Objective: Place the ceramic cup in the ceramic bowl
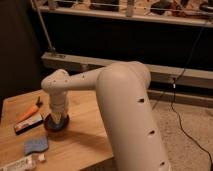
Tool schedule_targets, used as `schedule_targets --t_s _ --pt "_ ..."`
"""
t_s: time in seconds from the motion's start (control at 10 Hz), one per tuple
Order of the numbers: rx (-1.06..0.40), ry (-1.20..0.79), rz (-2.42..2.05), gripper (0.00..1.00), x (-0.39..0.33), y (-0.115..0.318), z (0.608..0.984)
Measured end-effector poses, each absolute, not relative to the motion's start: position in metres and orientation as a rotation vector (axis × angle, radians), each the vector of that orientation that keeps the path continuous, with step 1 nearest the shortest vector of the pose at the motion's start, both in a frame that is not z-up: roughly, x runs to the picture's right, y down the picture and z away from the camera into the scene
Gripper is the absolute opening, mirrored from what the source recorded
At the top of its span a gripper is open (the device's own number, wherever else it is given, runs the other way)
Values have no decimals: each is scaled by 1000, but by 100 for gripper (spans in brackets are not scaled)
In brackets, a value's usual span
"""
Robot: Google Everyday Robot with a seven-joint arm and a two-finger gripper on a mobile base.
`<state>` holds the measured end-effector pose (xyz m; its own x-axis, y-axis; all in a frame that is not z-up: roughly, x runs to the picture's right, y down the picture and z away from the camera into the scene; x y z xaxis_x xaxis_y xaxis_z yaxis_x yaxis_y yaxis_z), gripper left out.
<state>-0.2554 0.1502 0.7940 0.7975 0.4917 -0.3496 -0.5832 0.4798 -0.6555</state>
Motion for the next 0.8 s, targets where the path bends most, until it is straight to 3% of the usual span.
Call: schedule_targets --t_s 0.2,0.8 --pt "-816 111 693 80 -253 137 795" --pt "-691 41 917 80 -213 45 778"
